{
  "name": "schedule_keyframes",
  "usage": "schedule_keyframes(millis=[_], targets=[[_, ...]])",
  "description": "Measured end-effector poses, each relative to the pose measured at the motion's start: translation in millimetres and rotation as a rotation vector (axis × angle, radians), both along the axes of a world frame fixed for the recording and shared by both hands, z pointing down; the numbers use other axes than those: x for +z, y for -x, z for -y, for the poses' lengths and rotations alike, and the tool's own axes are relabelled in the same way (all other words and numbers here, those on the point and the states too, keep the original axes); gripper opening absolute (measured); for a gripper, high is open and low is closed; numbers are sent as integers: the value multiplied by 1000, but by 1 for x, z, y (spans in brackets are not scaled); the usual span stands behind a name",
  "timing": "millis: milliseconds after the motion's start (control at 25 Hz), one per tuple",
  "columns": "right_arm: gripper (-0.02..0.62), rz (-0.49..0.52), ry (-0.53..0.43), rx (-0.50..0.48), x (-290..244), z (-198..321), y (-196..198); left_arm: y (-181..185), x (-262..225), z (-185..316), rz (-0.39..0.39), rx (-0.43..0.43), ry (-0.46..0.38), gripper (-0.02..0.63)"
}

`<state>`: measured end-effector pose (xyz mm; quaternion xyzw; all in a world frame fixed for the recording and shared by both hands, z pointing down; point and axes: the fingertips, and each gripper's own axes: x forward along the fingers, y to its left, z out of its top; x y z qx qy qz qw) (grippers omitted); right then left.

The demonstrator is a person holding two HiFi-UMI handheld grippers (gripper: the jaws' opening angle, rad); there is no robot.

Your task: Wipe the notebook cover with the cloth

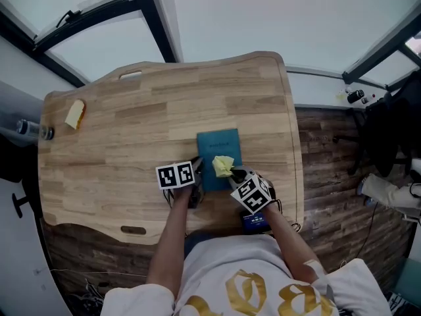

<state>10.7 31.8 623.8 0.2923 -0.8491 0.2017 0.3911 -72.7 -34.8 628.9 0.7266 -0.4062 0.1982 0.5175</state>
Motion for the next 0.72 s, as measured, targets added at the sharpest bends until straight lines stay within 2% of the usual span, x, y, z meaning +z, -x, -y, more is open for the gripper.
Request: schedule_keyframes(millis=[360, 720], targets=[[37, -24, -1, 8, 0, 3, -2, -1, 0, 0, 0, 2, 0, 57], [37, -44, -14, 35, 1, 33, -1, 0, -1, 1, -2, 3, 0, 57]])
